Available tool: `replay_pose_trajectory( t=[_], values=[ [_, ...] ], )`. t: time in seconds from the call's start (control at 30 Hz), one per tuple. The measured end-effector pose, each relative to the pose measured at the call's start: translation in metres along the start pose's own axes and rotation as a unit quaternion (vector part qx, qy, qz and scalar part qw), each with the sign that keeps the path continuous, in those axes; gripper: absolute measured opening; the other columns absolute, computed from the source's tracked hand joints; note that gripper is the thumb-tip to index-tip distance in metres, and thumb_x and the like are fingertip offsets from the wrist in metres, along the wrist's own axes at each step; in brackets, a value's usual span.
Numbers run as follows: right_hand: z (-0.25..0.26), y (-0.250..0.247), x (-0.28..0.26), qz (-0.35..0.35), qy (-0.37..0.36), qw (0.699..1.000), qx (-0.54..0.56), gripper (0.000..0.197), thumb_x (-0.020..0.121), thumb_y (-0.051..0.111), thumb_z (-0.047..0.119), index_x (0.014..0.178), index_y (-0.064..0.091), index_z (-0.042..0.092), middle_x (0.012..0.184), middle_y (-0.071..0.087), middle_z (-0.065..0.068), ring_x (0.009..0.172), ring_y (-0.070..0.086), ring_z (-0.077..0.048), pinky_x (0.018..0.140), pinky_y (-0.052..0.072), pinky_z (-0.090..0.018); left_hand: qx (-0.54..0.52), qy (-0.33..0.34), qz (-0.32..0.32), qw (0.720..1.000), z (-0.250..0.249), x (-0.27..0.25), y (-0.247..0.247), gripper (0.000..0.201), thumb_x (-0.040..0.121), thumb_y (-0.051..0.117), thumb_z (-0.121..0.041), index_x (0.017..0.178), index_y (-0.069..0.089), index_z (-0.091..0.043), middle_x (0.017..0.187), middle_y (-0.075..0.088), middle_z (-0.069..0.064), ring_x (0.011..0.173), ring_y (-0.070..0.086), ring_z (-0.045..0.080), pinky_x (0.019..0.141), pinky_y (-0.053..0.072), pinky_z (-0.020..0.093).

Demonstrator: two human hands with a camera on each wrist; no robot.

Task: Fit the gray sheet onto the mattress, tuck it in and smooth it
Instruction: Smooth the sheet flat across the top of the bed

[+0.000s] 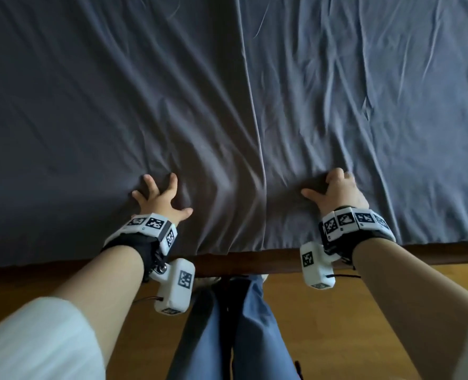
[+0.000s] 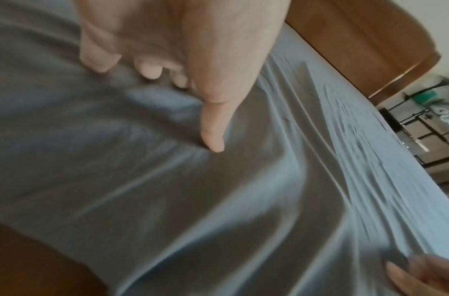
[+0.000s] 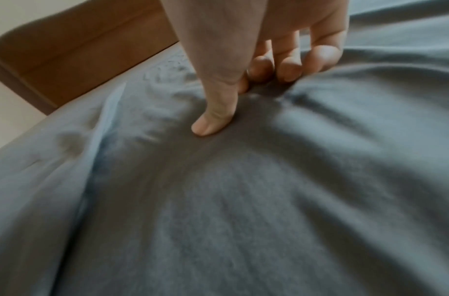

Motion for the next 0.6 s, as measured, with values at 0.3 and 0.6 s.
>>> replay_pose_trajectory(
  t=[0.3, 0.6],
  values=[
    [-0.007, -0.001, 0.011, 0.007, -0.038, 0.999, -0.016, 0.02, 0.091, 0.055, 0.031, 0.095, 0.062, 0.013, 0.116, 0.057, -0.009, 0.105, 0.057, -0.034, 0.077, 0.04, -0.033, 0.019, -0.01, 0.012, 1.0, -0.003, -0.005, 0.0, 0.084, 0.087, 0.055, -0.047, 0.147, -0.004, -0.04, 0.153, -0.032, 0.004, 0.14, -0.018, 0.045, 0.113, 0.008, 0.059],
    [-0.036, -0.01, 0.013, -0.027, 0.019, 0.998, 0.05, 0.021, 0.091, 0.054, 0.029, 0.099, 0.06, 0.01, 0.123, 0.055, -0.012, 0.107, 0.055, -0.037, 0.078, 0.039, -0.034, 0.016, -0.023, -0.024, 0.999, -0.009, -0.019, 0.007, 0.092, 0.086, 0.057, -0.049, 0.146, -0.012, -0.039, 0.15, -0.037, 0.004, 0.14, -0.024, 0.041, 0.113, 0.007, 0.059]
  ],
)
Point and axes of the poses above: each hand's wrist, its own x-axis towards the middle knuckle, its own y-axis out of the palm, z = x × y, the point moved 5 cm from there along x, towards the middle knuckle
